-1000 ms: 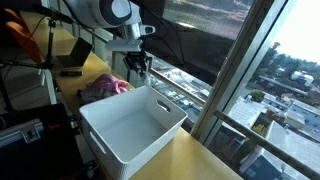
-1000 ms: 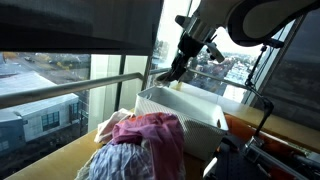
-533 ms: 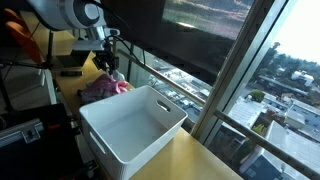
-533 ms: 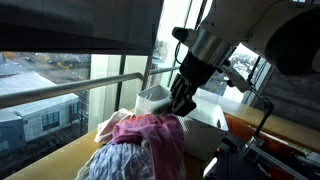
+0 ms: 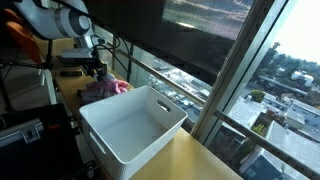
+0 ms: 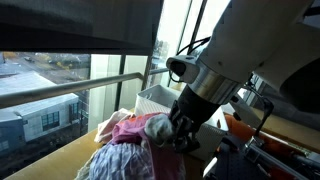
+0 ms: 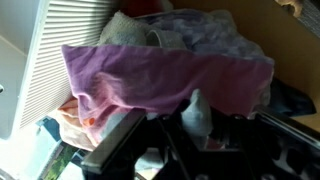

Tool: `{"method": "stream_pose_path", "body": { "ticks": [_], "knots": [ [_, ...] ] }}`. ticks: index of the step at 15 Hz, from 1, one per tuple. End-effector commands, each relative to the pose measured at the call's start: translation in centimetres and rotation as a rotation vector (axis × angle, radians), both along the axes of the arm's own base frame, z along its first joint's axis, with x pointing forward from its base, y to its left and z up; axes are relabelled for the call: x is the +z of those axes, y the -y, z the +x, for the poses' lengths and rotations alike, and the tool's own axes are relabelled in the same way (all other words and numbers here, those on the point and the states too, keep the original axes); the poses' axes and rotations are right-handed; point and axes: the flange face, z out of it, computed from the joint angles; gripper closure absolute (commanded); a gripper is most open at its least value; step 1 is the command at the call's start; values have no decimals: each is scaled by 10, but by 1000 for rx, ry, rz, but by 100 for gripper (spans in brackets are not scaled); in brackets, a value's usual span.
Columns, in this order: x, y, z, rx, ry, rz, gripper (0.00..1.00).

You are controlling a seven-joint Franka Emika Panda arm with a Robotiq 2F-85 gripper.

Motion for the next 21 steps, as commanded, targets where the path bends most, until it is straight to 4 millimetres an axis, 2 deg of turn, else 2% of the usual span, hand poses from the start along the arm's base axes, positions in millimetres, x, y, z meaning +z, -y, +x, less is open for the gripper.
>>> {"method": "stream_pose_path", "body": {
  "ticks": [1,3,7,9,11,15,21],
  "knots": [
    [-18,15,51,-16,23,-21,97],
    [-19,29,80,-46,32,-20,97],
    [-8,58,135,-104,68,-11,97],
    [-6,66,154,-123,81,-8,97],
    [-8,70,162,-137,85,-3,97],
    [-19,71,161,-164,62,3,97],
    [-16,52,107,-163,21,-4,97]
  ]
}}
